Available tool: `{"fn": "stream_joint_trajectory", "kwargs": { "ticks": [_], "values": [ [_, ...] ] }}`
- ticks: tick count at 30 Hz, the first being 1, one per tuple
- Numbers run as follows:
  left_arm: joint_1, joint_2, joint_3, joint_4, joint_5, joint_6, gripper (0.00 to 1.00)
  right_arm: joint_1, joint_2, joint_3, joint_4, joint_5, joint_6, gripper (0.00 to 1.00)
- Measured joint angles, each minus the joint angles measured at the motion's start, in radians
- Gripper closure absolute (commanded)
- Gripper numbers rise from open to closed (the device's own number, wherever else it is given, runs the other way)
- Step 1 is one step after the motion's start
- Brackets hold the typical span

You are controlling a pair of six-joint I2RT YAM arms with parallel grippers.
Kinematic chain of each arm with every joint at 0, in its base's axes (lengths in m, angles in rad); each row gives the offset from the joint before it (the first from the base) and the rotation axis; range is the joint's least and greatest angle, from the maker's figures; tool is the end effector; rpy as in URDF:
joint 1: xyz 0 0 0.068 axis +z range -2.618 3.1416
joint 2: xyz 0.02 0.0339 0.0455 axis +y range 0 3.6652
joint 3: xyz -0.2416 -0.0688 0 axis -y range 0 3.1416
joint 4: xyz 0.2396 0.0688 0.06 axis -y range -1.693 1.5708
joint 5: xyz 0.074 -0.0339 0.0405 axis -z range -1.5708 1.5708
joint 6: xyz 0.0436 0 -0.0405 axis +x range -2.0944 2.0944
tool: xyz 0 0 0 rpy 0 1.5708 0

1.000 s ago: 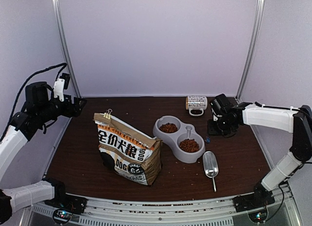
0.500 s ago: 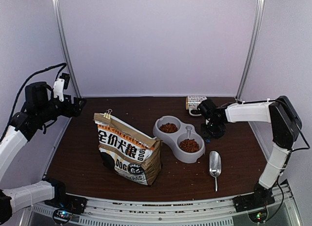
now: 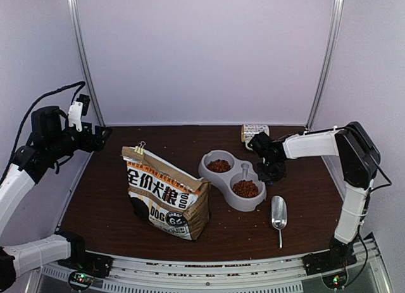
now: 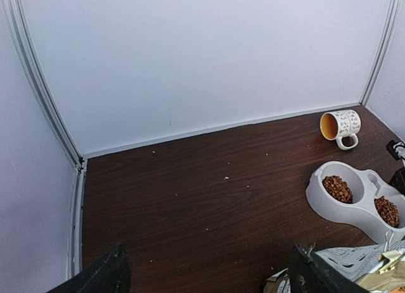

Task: Serve the pet food
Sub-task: Pick up the clamp from the center of the board.

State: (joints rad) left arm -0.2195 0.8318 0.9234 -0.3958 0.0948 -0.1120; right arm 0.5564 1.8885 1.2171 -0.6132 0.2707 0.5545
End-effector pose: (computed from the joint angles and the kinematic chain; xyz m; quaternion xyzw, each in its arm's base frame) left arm 0.1966 -0.0481 0.3386 0.0713 0.8025 -0.1352 0.5767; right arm 0.3060 0.1766 0.1296 0.0183 0.9807 -0.0390 0.1905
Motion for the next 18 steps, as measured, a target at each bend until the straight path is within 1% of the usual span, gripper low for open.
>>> {"fn": "stream_joint_trajectory", "kwargs": {
  "ticks": [3,8,15,18],
  "values": [
    [0.0,-0.003,0.0,0.0,0.0,0.0,0.11,0.001,0.014,0.01,-0.009,0.018,-0.001,0.89],
    [0.0,-0.004,0.0,0.0,0.003,0.0,0.11,0.008,0.019,0.024,-0.027,0.052,0.002,1.0],
    [0.0,-0.012,-0.002,0.001,0.003,0.0,0.11,0.013,0.016,0.024,-0.043,0.092,0.001,1.0],
    [0.0,-0.034,-0.013,0.01,0.016,0.006,0.13,0.014,-0.026,0.005,-0.047,0.111,-0.004,1.0]
  ]
}}
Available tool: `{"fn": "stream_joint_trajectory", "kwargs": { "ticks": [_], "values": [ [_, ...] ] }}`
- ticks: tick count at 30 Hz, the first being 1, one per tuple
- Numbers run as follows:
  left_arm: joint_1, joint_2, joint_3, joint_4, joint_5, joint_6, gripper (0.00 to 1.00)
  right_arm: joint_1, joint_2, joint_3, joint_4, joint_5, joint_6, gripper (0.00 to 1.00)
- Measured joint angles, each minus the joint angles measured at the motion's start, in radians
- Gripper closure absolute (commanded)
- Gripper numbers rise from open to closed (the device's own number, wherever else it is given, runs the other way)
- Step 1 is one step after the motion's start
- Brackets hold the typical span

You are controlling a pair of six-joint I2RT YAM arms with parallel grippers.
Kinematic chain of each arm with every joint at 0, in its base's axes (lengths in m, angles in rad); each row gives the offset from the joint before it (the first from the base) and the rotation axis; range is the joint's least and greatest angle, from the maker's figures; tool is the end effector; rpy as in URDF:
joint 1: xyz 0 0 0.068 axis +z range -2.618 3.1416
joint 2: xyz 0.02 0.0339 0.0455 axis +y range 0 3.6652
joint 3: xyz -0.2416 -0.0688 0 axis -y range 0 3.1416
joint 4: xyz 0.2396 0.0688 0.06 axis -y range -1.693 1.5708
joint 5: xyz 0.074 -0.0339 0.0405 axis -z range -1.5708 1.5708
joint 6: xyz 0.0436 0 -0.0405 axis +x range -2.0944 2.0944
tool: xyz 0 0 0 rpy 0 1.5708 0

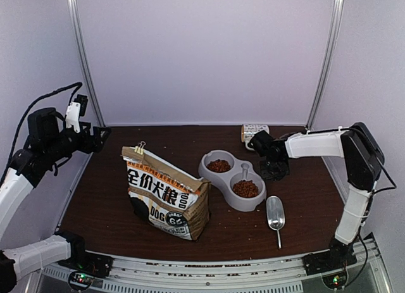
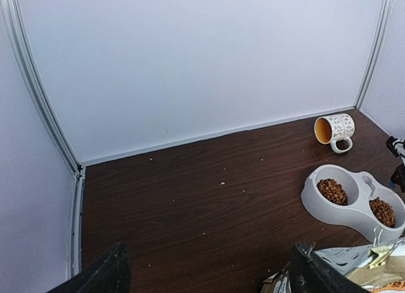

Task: Serve the pet food
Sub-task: Pick up the clamp from the center of the board.

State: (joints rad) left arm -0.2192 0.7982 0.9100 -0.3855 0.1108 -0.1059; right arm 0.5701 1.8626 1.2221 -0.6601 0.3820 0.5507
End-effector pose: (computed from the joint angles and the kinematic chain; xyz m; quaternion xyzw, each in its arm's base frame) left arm 0.1900 -0.0473 0.3412 0.0784 0.7926 -0.1412 0.5880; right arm 0.3018 0.1741 0.1395 0.0161 0.9731 -0.0891 0.2120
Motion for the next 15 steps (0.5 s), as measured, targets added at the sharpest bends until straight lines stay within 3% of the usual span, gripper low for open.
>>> {"fn": "stream_joint_trajectory", "kwargs": {
  "ticks": [3,10,15],
  "values": [
    [0.0,-0.028,-0.011,0.01,0.013,0.008,0.24,0.0,-0.105,-0.039,0.001,0.01,-0.009,1.0],
    [-0.014,-0.016,0.026,0.01,0.072,0.01,0.24,-0.017,-0.421,-0.109,0.042,-0.031,-0.066,1.0],
    [-0.134,-0.015,0.105,0.009,0.084,0.008,0.24,-0.021,-0.603,-0.184,0.119,-0.214,-0.123,1.0]
  ]
}}
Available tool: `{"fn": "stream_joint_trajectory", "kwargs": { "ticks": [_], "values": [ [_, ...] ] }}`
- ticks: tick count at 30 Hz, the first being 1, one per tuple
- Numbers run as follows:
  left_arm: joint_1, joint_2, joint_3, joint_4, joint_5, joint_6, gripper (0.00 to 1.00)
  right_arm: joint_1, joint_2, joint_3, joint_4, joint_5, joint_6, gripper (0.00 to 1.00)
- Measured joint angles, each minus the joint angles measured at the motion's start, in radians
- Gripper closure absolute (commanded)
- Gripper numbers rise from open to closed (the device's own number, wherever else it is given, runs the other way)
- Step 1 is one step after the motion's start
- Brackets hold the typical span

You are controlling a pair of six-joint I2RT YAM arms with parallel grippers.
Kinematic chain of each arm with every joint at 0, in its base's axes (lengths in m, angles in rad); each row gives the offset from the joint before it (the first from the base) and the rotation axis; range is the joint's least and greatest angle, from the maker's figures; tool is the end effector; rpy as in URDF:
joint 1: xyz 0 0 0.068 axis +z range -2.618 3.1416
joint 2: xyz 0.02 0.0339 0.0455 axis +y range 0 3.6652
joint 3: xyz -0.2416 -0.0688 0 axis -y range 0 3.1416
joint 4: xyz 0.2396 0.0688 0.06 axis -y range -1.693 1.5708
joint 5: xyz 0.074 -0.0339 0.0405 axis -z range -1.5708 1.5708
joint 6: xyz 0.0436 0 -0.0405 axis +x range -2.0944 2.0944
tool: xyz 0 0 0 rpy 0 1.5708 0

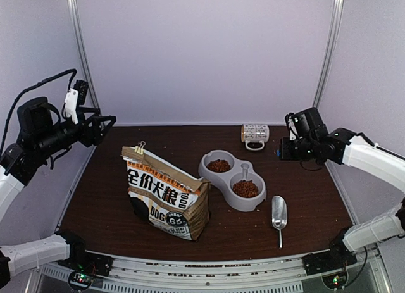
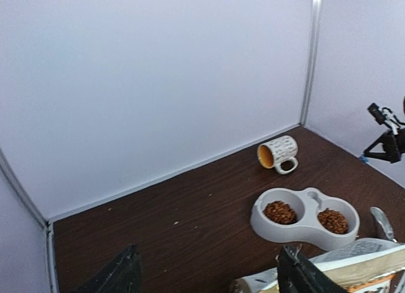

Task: Serve the pet food
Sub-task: Pick up the clamp from the center of the board, then pass from the right arm to the left

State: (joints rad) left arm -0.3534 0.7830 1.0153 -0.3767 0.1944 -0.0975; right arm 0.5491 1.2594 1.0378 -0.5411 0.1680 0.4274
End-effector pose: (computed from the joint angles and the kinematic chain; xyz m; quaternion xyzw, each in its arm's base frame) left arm 0.1694 -0.0715 0.3807 0.1590 0.7384 -0.2171 0.6183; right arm 0.2405 0.1386 0.2685 -0.0228 0.9165 0.1156 0.3822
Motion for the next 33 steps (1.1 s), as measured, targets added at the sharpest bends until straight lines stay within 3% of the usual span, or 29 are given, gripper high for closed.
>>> {"fn": "stream_joint_trajectory", "kwargs": {
  "ticks": [8,17,20,25,33],
  "values": [
    [-0.34,0.08,0.097,0.04,0.094,0.037,0.23,0.014,-0.199,-0.117,0.281,-0.539,-0.006,1.0],
    [-0.574,0.344,0.201,0.038,0.246,0.081,0.21,0.203,-0.131,-0.101,0.658,-0.985,0.123,1.0],
    [-0.584,0.4,0.217,0.037,0.285,0.08,0.21,0.25,-0.067,-0.06,0.732,-1.064,0.155,1.0],
    [-0.592,0.463,0.242,0.028,0.34,0.08,0.22,0.307,0.015,0.048,0.711,-1.127,0.13,1.0],
    [-0.614,0.493,0.262,0.008,0.427,0.073,0.35,0.333,0.055,0.14,0.611,-1.144,0.048,1.0]
  ]
}}
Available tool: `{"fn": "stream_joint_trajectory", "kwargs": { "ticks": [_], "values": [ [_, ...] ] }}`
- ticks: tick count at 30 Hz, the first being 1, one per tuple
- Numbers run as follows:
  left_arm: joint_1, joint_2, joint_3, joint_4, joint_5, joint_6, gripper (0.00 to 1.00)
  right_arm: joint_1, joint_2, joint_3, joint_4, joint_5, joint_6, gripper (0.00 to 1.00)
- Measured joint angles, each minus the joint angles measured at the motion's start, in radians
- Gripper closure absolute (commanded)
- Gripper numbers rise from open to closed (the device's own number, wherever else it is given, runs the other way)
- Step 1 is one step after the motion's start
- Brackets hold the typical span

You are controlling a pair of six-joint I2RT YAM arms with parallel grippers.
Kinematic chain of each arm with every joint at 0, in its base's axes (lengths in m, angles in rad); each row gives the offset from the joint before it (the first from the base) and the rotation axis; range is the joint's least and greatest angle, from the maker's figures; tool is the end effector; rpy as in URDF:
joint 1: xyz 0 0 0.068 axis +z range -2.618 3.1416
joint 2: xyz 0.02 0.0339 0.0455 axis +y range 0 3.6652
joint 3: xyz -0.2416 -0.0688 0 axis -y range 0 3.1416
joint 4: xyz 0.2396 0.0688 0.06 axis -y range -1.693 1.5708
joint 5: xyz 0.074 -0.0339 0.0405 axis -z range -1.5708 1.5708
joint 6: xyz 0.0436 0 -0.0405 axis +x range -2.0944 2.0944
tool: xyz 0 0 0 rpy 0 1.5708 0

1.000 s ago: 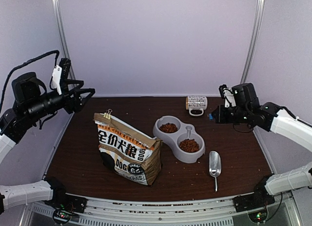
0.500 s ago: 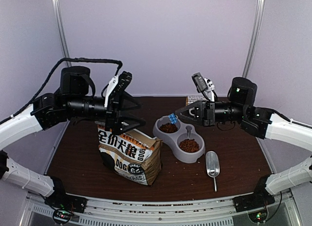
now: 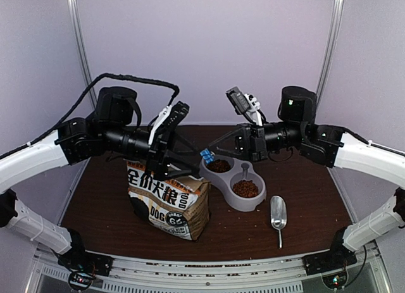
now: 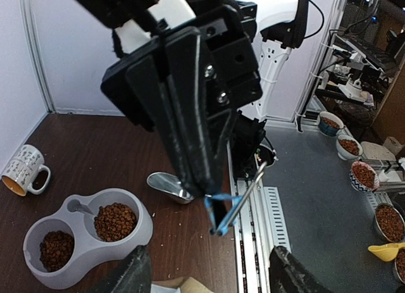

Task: Serve the pet food
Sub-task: Pass from the right arm to the left

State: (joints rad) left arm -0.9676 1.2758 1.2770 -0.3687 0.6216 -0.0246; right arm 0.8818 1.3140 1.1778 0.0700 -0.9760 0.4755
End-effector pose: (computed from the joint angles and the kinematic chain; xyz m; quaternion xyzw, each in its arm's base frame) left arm 0.1444 -0.2544 0.3656 0.5107 0.6206 -0.4782 0.3539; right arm 0.1644 0.2564 0.3676 -0.4439 0.5670 0.6453 0.2549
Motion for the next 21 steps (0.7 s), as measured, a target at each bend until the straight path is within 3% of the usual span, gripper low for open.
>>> {"fn": "stream_joint_trajectory", "kwargs": {
  "ticks": [5,10,17,21],
  "values": [
    [-0.014,0.025,0.026,0.001,0.043,0.0,0.35,0.011,0.034,0.031,-0.068,0.0,-0.04,1.0],
    [-0.018,0.055,0.042,0.0,0.061,-0.002,0.52,0.021,0.052,0.047,-0.116,0.0,-0.065,1.0],
    [-0.022,0.068,0.042,0.0,0.079,0.0,0.48,0.022,0.053,0.062,-0.137,-0.001,-0.081,1.0],
    [-0.022,0.068,0.042,0.0,0.087,0.0,0.62,0.023,0.053,0.062,-0.138,-0.005,-0.082,1.0]
  ]
}}
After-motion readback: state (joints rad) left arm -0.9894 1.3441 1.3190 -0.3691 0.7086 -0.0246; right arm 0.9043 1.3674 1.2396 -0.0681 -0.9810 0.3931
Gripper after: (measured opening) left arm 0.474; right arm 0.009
